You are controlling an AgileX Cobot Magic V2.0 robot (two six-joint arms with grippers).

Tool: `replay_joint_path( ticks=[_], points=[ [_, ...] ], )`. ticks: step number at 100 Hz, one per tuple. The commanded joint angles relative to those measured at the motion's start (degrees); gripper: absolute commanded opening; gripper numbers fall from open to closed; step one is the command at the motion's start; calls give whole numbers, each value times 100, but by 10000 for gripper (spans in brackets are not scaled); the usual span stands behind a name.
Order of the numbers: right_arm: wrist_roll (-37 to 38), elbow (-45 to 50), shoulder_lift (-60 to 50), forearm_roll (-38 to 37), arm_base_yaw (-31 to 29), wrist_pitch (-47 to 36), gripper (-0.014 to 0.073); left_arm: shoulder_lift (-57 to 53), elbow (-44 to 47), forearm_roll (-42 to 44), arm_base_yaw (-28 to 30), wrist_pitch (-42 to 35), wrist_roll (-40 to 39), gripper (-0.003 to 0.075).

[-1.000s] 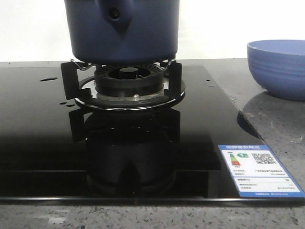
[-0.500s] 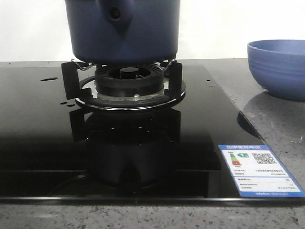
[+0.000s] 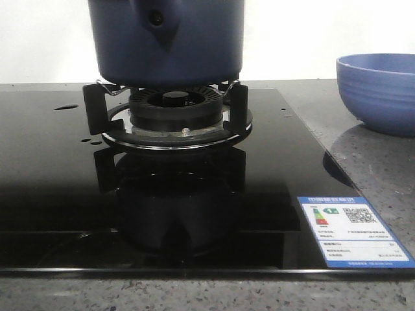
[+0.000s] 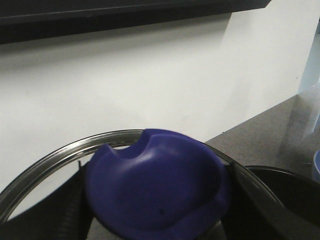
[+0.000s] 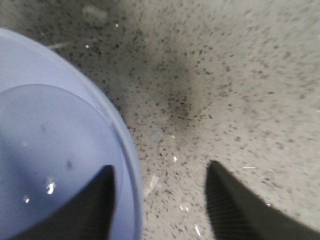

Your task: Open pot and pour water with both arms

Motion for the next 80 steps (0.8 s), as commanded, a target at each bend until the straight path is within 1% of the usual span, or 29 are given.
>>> replay_joint_path(
  ticks=[1,13,19,26,49,65,80],
  points=[
    [10,-202,-116,120,-34,-190,182,-242,-222,-437,11,-26,-75,368],
    [0,-215,-117,120,-34,-225,-6,-242,-222,-437,11,-26,-75,368],
    [0,-272,-143,120,-34,-205,-74,-242,-222,-437,11,-26,-75,368],
    [0,-431,-149,120,-34,-76,-74,-242,-222,-437,11,-26,-75,368],
    [0,-1413,-137,196,133,679,-69,-221,-222,-437,11,-38,-75,368],
    [0,-2108,-41,287,461,1092,-61,-219,-222,-376,11,-103,-75,368],
    [0,-2681,94,604,865,1158,-61,-209,-222,-149,11,-254,-75,368]
  ],
)
